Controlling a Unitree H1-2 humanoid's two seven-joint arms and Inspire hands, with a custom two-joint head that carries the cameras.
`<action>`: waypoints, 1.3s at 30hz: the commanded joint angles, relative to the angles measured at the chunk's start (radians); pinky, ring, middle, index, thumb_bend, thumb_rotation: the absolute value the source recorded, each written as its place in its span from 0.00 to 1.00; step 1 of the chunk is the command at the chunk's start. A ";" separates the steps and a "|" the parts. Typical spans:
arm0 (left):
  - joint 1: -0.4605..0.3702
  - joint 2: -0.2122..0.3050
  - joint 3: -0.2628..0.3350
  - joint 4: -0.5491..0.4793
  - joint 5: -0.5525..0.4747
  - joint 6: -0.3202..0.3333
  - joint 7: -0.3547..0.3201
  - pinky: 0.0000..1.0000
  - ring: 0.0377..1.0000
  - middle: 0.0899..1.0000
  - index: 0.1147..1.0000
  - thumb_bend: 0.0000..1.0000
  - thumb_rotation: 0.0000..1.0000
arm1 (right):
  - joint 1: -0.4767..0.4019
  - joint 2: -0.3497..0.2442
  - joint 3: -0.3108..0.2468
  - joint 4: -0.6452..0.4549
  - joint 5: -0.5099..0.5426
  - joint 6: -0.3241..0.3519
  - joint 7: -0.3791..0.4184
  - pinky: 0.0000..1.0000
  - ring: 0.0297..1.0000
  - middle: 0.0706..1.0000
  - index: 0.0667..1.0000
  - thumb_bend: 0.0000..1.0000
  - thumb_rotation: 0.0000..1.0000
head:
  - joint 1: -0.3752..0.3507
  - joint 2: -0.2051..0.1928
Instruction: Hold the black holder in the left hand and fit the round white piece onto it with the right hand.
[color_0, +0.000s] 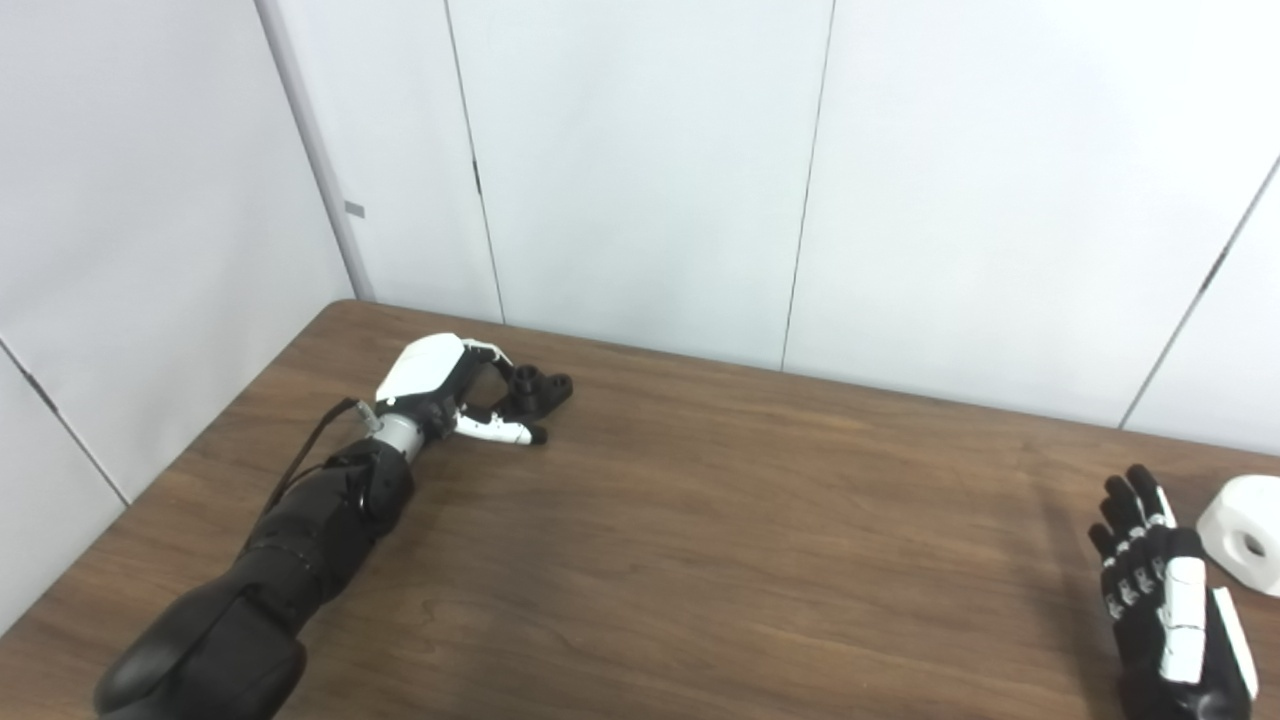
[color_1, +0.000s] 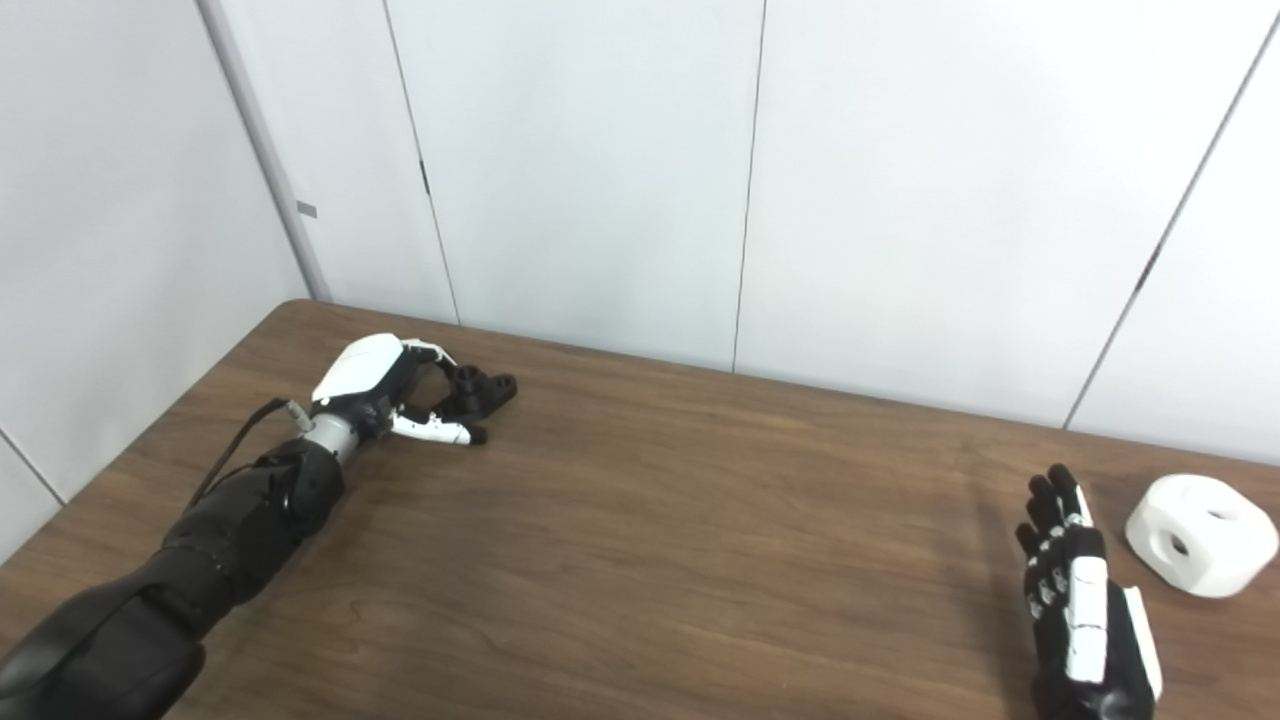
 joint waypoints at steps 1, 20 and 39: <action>-0.018 -0.018 -0.025 0.022 0.036 -0.023 0.005 0.91 0.88 0.76 0.47 0.69 0.06 | 0.011 0.011 0.003 0.009 0.007 -0.029 0.003 1.00 1.00 0.97 0.97 0.39 1.00 | 0.001 0.000; -0.021 -0.012 -0.041 0.045 0.027 -0.085 0.029 0.94 0.86 0.69 0.42 0.52 0.05 | 0.005 0.005 0.001 0.016 0.008 -0.026 0.006 1.00 1.00 0.97 0.97 0.36 1.00 | 0.007 0.003; 0.145 -0.031 -0.037 -0.348 0.047 -0.010 -0.070 1.00 0.97 0.73 0.42 0.52 0.05 | 0.010 0.006 0.003 -0.015 -0.009 -0.021 -0.007 1.00 1.00 0.97 0.97 0.39 1.00 | -0.055 0.027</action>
